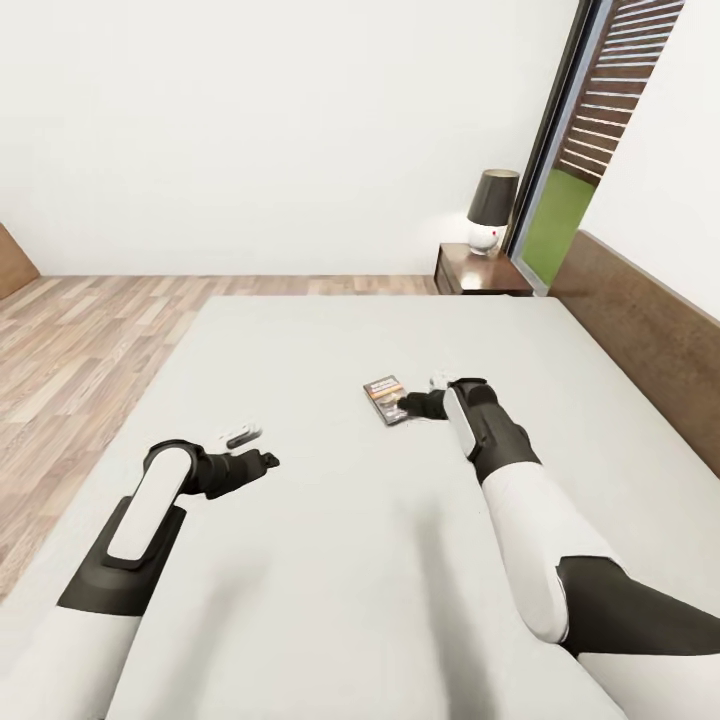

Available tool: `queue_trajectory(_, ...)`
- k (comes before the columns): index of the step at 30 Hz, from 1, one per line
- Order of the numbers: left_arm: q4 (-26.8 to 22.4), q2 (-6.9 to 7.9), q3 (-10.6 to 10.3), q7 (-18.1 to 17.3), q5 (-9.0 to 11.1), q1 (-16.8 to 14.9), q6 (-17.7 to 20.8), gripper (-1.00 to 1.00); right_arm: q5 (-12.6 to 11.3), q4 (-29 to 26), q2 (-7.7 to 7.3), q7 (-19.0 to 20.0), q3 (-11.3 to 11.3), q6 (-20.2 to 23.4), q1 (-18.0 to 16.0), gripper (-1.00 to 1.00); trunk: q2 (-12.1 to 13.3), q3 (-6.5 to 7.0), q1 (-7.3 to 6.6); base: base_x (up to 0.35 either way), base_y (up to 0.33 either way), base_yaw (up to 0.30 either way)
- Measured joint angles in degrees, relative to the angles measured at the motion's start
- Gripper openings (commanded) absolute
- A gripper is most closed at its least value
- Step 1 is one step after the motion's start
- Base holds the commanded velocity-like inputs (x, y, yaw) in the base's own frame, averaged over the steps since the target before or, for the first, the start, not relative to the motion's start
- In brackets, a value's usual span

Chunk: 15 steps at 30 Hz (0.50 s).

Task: In the bedroom, move the book from the bed onto either nightstand, and place the two sandals side by side next to the bed.

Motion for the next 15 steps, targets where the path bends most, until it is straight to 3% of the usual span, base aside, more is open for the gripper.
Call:
queue_trajectory(3,0.26,-0.92,-0.83,0.8,-0.4,-0.56,1.86,1.0,-2.55,-0.71,0.04,-0.19,0.16,5.17,-2.68,1.0,0.0,0.0,0.0,0.0,0.0,0.0)
queue_trajectory(5,0.41,-1.05,0.4,1.42,-0.15,-1.14,2.61,1.0,-3.83,-0.77,0.25,-0.45,0.24,7.9,-5.29,1.0,0.0,0.0,0.0,0.0,0.0,0.0)
queue_trajectory(8,0.2,-0.65,2.94,1.37,0.95,-1.45,2.86,1.0,-4.64,-0.49,0.39,-0.66,0.23,9.32,-8.12,1.0,0.0,0.0,0.0,0.0,0.0,0.0)
queue_trajectory(11,0.12,-0.55,3.63,1.31,1.81,-1.62,2.9,1.0,-4.83,-0.43,0.39,-0.73,0.21,9.62,-8.77,1.0,0.0,0.0,0.0,0.0,0.0,0.0)
queue_trajectory(15,-0.07,-0.28,5.19,1.41,5.13,-2.41,3.02,1.0,-5.38,-0.29,0.39,-0.88,0.21,10.27,-10.16,1.0,0.0,0.0,0.0,0.0,0.0,0.0)
